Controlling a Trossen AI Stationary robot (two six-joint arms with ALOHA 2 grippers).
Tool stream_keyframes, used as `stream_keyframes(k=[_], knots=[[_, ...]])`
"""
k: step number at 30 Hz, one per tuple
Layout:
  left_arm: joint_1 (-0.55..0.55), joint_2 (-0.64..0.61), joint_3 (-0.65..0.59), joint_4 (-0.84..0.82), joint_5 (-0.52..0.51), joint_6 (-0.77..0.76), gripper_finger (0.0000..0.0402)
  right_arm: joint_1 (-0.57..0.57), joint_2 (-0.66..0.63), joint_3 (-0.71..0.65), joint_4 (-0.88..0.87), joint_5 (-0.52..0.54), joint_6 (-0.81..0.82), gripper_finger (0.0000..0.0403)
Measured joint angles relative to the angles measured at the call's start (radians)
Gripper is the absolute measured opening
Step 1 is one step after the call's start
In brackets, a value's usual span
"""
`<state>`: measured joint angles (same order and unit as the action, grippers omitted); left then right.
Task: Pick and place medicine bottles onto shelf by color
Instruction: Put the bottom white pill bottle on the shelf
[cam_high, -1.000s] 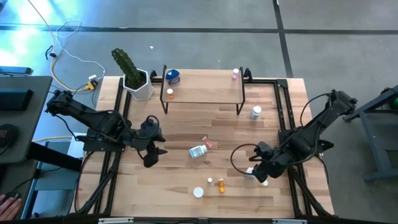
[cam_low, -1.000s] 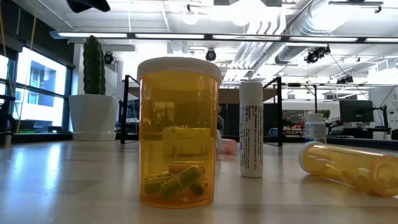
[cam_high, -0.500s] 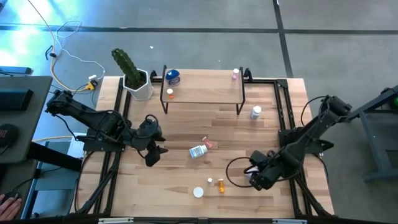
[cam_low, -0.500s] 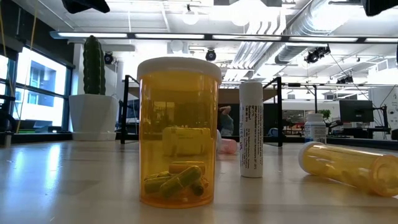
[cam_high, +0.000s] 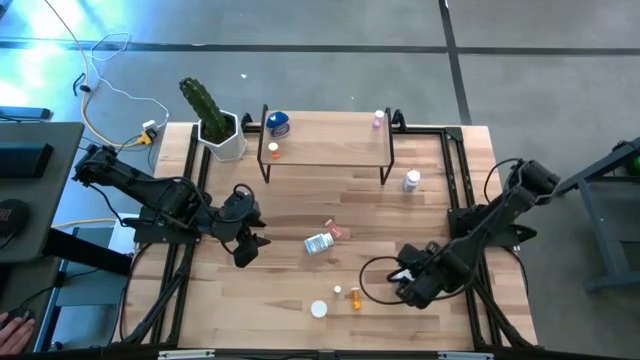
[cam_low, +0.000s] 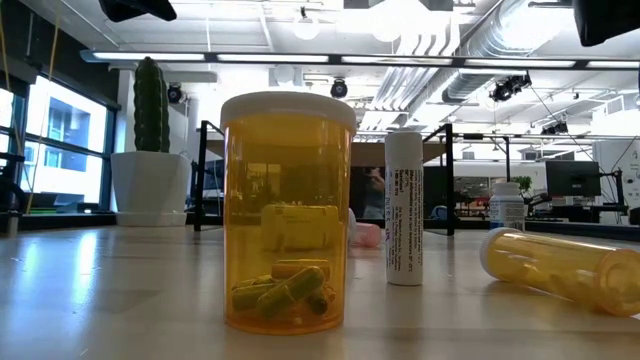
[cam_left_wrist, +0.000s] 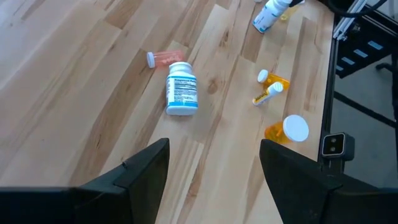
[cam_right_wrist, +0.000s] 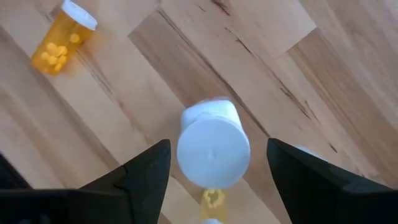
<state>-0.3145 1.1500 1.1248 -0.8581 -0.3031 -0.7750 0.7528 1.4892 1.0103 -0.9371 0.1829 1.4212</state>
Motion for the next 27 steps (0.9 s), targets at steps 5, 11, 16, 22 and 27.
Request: stream_keyframes(k=[5, 11, 16, 22, 27], knots=[[0.0, 0.0, 0.0, 0.0, 0.0, 0.0, 0.0239, 0.0, 0.02, 0.0, 0.007, -0.006, 0.015, 0.0254], [0.0, 0.0, 0.0, -0.001, 0.0, 0.008, 0.0239, -0.003, 0.024, 0.0, 0.007, -0.019, 0.048, 0.0219], [0.0, 0.0, 0.0, -0.001, 0.0, 0.009, 0.0239, -0.02, 0.023, 0.001, 0.009, -0.027, 0.063, 0.0162], [0.002, 0.0, 0.0, -0.001, 0.019, 0.002, 0.0239, -0.051, 0.024, 0.019, 0.013, -0.038, 0.063, 0.0152], [0.003, 0.0, 0.0, -0.002, 0.035, 0.003, 0.0239, -0.097, 0.024, 0.063, 0.013, -0.038, 0.059, 0.0163]])
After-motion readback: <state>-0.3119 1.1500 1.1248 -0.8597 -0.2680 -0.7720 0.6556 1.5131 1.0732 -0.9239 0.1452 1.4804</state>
